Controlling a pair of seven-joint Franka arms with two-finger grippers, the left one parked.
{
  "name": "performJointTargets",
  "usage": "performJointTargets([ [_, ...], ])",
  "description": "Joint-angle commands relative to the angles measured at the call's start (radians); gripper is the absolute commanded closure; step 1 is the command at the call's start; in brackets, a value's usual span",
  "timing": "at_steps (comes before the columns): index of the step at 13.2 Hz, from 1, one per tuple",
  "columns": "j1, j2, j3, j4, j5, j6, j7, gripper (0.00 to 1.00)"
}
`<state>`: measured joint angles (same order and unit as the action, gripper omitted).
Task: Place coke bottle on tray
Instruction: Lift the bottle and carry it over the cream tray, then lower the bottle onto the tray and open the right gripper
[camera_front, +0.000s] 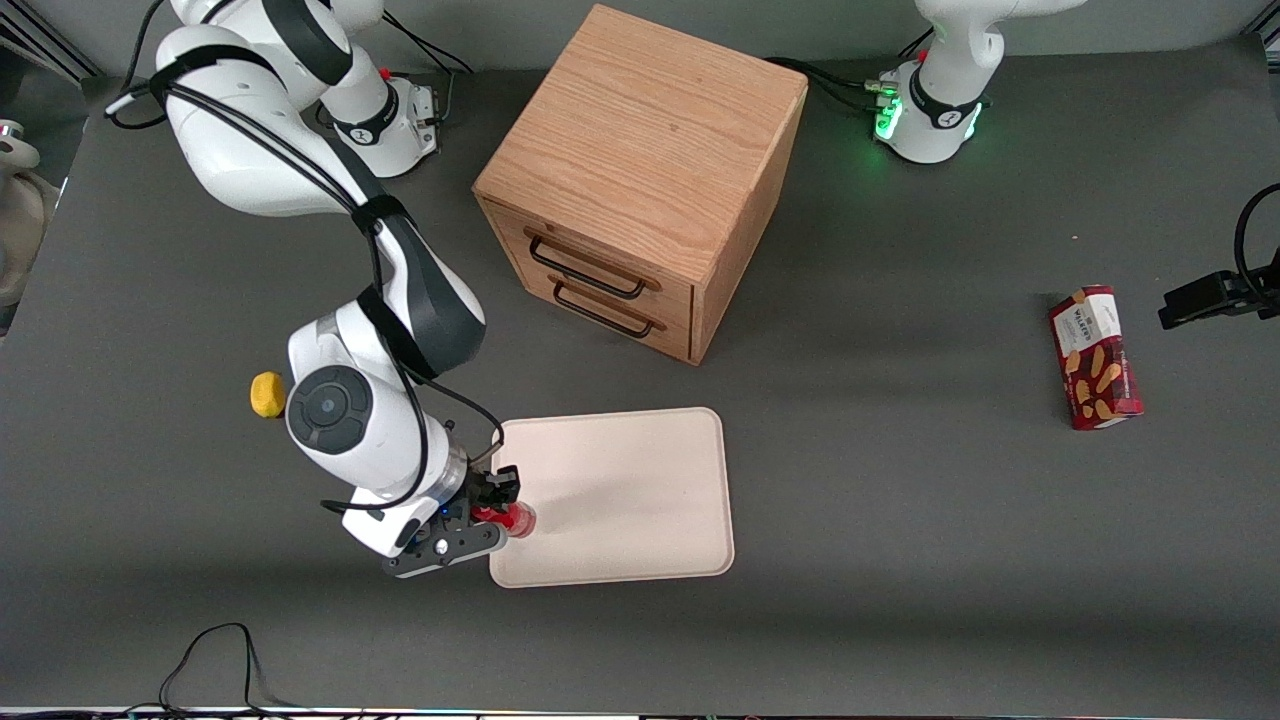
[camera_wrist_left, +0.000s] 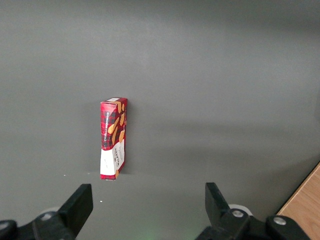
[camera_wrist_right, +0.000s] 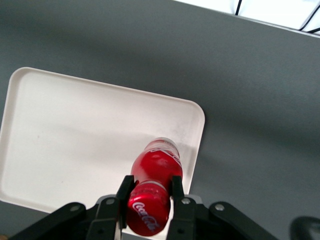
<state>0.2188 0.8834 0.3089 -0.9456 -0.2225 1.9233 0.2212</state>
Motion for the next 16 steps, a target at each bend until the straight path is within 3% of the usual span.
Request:
performJointTargets([
  [1,-0.001,0.017,0.006,0.001,-0.029,0.042,0.012,0.90],
  [4,-0.001,0.046,0.002,0.001,-0.049,0.091,0.012,0.85],
  [6,-0.001,0.054,0.001,-0.001,-0.049,0.111,0.020,0.74],
  [10,-0.009,0.055,-0.001,-0.028,-0.048,0.135,0.021,0.65],
  [12,-0.009,0.055,-0.001,-0.030,-0.044,0.161,0.024,0.00],
  [16,-0.013,0.043,-0.001,-0.030,-0.037,0.169,0.027,0.00],
])
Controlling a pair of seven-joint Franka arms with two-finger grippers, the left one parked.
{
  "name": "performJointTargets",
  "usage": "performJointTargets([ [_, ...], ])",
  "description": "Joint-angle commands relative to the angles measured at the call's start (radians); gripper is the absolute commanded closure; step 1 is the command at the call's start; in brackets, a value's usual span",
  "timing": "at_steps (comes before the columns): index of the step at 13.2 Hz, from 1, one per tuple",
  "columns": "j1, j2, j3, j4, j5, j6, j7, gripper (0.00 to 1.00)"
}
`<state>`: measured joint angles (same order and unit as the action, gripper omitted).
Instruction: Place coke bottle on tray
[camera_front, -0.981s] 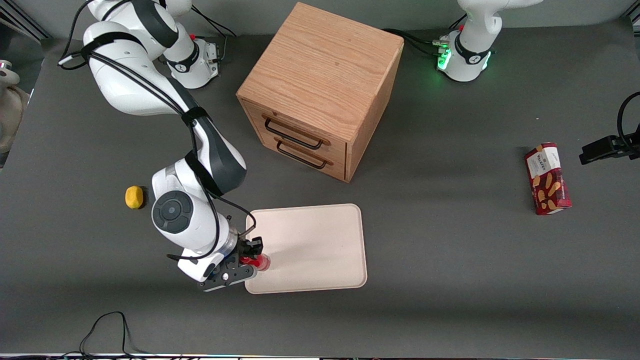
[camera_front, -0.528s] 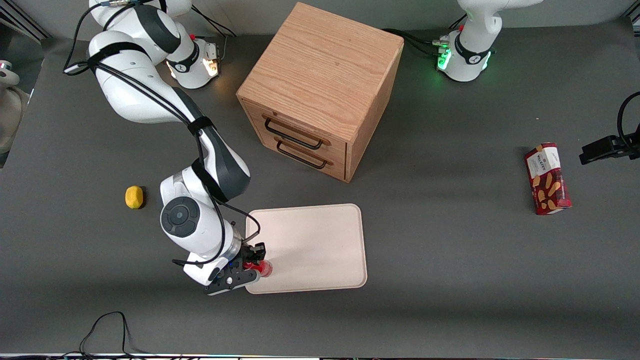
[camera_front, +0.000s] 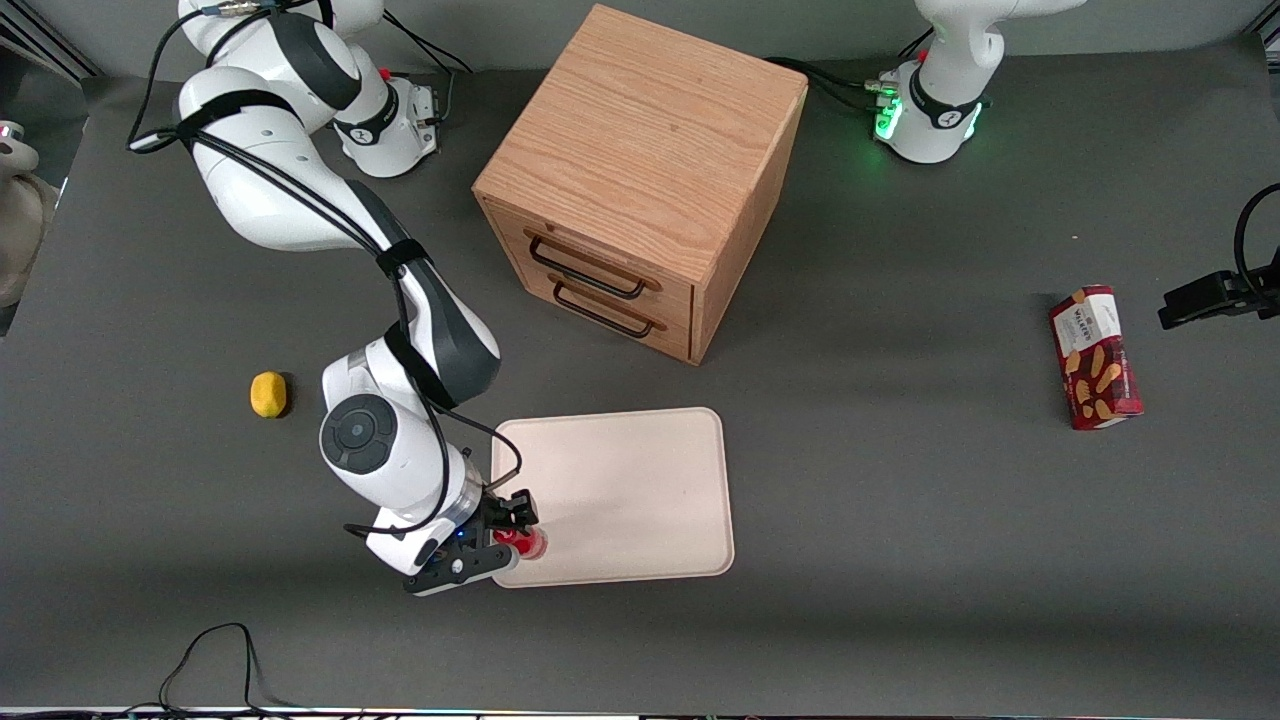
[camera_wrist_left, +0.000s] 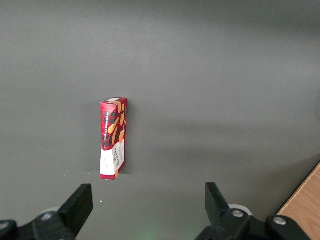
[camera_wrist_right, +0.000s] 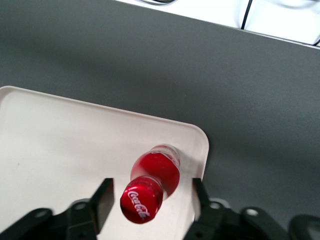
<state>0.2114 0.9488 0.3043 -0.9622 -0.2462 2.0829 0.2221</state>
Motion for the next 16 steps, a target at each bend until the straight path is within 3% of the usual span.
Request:
performJointTargets([
  [1,-0.013,-0.041,0.006,-0.016,-0.011,-0.004,0.026,0.00],
  [5,-0.066,-0.320,-0.013,-0.275,0.069,-0.110,0.026,0.00],
  [8,-0.066,-0.649,-0.167,-0.606,0.264,-0.112,-0.013,0.00],
  [9,-0.066,-0.753,-0.203,-0.713,0.289,-0.121,-0.029,0.00],
  [12,-0.064,-1.055,-0.315,-0.978,0.295,-0.181,-0.030,0.00],
  [16,-0.064,-1.193,-0.430,-0.988,0.280,-0.368,-0.095,0.00],
])
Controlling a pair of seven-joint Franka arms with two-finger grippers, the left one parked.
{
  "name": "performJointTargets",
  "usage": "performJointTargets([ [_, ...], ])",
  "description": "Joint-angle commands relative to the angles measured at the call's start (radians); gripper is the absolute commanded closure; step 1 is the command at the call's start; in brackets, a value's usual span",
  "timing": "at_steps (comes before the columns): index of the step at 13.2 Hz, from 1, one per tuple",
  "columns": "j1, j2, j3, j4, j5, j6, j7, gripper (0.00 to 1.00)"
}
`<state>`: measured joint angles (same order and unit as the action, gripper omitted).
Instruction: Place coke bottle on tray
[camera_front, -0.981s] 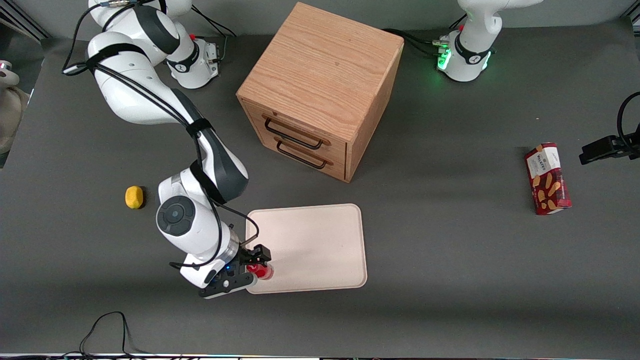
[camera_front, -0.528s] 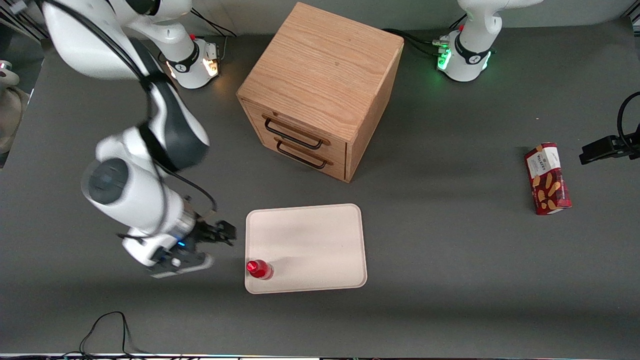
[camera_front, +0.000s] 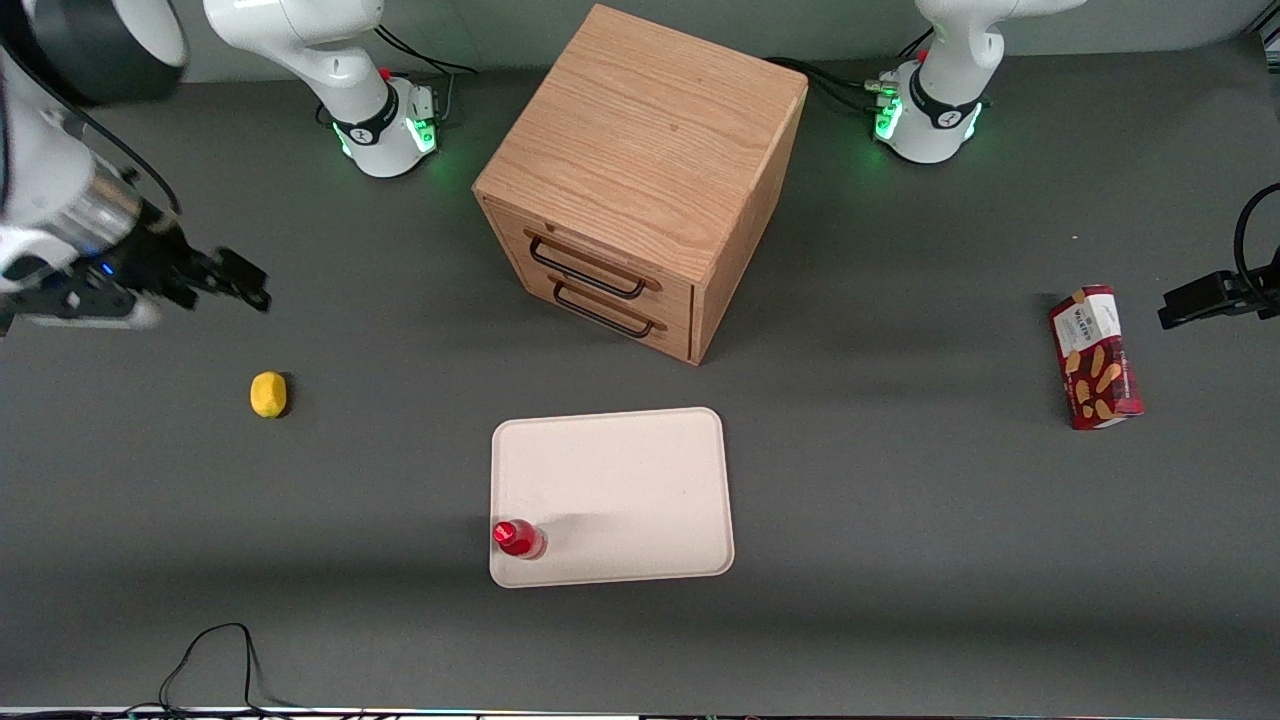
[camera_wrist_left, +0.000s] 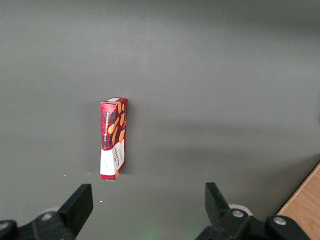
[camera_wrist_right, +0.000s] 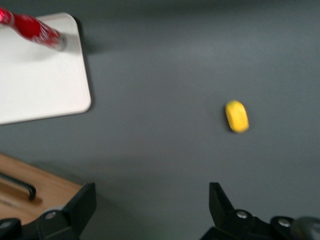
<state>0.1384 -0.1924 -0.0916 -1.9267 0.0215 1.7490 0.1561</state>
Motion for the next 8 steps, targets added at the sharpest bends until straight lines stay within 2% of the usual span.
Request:
performJointTargets([
  [1,0.009,-0.052,-0.045,-0.003,0.012,-0.061,-0.029,0.00],
  [8,0.012,0.051,-0.034,0.150,-0.006,-0.166,-0.027,0.00],
])
